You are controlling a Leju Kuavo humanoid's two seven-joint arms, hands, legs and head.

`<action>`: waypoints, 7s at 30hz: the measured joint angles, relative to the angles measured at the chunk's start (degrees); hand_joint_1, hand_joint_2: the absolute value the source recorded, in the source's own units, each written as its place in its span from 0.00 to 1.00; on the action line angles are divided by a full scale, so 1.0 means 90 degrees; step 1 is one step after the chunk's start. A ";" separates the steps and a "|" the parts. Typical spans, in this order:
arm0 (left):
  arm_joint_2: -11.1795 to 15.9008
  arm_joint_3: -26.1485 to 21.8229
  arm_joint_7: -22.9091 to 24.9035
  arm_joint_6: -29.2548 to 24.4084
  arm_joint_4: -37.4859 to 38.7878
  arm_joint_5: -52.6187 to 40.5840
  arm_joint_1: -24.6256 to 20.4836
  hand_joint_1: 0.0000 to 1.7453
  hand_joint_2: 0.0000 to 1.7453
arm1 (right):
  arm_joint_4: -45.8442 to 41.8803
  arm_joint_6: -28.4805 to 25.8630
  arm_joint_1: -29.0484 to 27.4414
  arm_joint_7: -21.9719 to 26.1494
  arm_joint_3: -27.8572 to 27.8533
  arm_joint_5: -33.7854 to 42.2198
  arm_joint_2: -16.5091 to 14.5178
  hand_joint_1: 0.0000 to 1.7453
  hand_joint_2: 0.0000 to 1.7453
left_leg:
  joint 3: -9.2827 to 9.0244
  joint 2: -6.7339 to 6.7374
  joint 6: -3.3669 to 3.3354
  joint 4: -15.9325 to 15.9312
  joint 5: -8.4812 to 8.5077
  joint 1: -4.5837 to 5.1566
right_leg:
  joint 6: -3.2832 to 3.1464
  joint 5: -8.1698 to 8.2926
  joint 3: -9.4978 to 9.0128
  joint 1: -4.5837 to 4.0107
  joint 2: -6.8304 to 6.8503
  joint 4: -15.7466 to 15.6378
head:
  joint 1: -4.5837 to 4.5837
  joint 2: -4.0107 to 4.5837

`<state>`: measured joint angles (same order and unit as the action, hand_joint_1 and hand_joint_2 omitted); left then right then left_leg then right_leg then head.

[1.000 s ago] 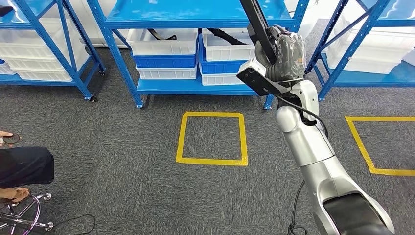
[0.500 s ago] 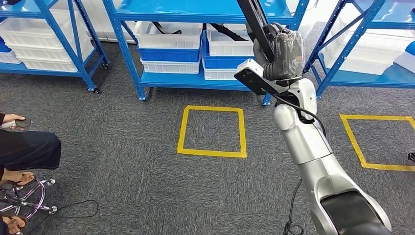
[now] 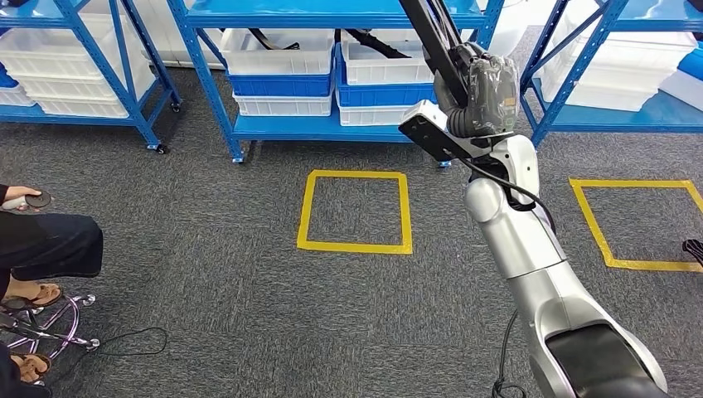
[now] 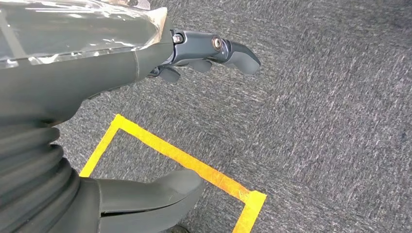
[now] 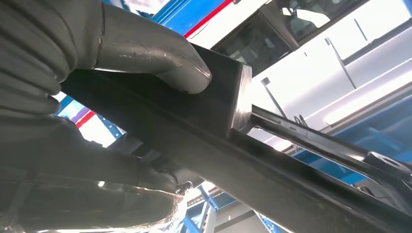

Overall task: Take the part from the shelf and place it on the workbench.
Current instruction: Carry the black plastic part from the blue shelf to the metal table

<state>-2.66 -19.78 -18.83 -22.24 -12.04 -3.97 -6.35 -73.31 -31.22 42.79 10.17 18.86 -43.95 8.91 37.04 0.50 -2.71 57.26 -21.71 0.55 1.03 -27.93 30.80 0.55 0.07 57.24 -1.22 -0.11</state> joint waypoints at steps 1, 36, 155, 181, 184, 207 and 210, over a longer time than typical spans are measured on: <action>0.0001 0.0000 0.0000 -0.0001 0.0000 -0.0013 0.0000 0.00 1.00 | 0.0000 0.0002 -0.0002 -0.0033 0.0001 -0.0054 0.0011 1.00 1.00 | 0.0004 -0.0001 0.0014 -0.0010 0.0017 -0.0002 | -0.0005 0.0012 0.0009 0.0003 0.0000 0.0000 | 0.0001 0.0000; -0.0029 -0.0131 -0.0078 -0.0024 0.0001 0.0036 0.0141 0.00 1.00 | -0.0037 0.0125 -0.0016 -0.0159 0.0038 -0.0165 0.0105 1.00 1.00 | 0.0303 0.0060 0.0252 0.0870 -0.0427 -0.0145 | -0.0053 0.0073 0.0128 0.0065 0.0336 0.0094 | 0.0019 0.0000; -0.0208 -0.0458 0.0157 0.0063 -0.0017 -0.0760 0.0020 0.00 1.00 | -0.0022 0.3266 0.4238 -0.1803 0.0342 -0.0540 0.0631 1.00 1.00 | 0.0440 -0.0222 0.0259 0.0993 -0.0637 -0.0053 | -0.0056 0.0217 0.0295 0.0061 0.0021 0.0092 | 0.0019 0.0000; -0.0261 -0.0486 0.0287 0.0055 -0.0015 -0.0944 -0.0047 0.00 1.00 | -0.0049 0.2711 0.3368 -0.1698 0.0903 -0.0345 0.0629 1.00 1.00 | 0.0044 -0.0800 0.0191 0.0146 -0.0093 -0.0121 | 0.0171 0.0169 0.0331 0.0074 -0.0157 0.0198 | -0.0024 0.0000; -0.0265 -0.0486 0.0293 0.0055 -0.0009 -0.0959 -0.0036 0.00 1.00 | -0.0081 0.2685 0.3269 -0.1699 0.0961 -0.0364 0.0576 1.00 1.00 | 0.0203 -0.0487 0.0260 0.0437 -0.0301 -0.0117 | 0.0029 0.0206 0.0332 0.0079 -0.0009 0.0178 | -0.0003 0.0000; -0.0430 -0.0409 0.0536 0.0058 -0.0005 -0.1295 -0.0262 0.00 1.00 | -0.0603 0.2626 0.2288 -0.2194 0.1781 -0.1100 -0.0297 1.00 1.00 | -0.0120 -0.0582 -0.0004 0.0086 -0.0164 -0.0089 | 0.0229 -0.0106 0.0799 0.0056 -0.0128 0.1098 | 0.0025 0.0000; -0.0428 -0.0410 0.0542 0.0058 -0.0005 -0.1297 -0.0255 0.00 1.00 | -0.0561 0.2592 0.2256 -0.2204 0.1831 -0.1194 -0.0397 1.00 1.00 | -0.0043 -0.0815 0.0130 0.0142 -0.0172 -0.0112 | 0.0256 0.0182 0.0397 0.0122 -0.0407 0.0239 | 0.0032 0.0000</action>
<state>-6.51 -23.47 -13.96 -21.71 -12.09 -15.64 -8.64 -78.36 -7.89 63.10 -9.67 35.34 -54.70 5.34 36.66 -6.83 -1.54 58.54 -23.26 -0.46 3.34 -26.29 34.37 1.65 -3.59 59.39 -0.93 -0.11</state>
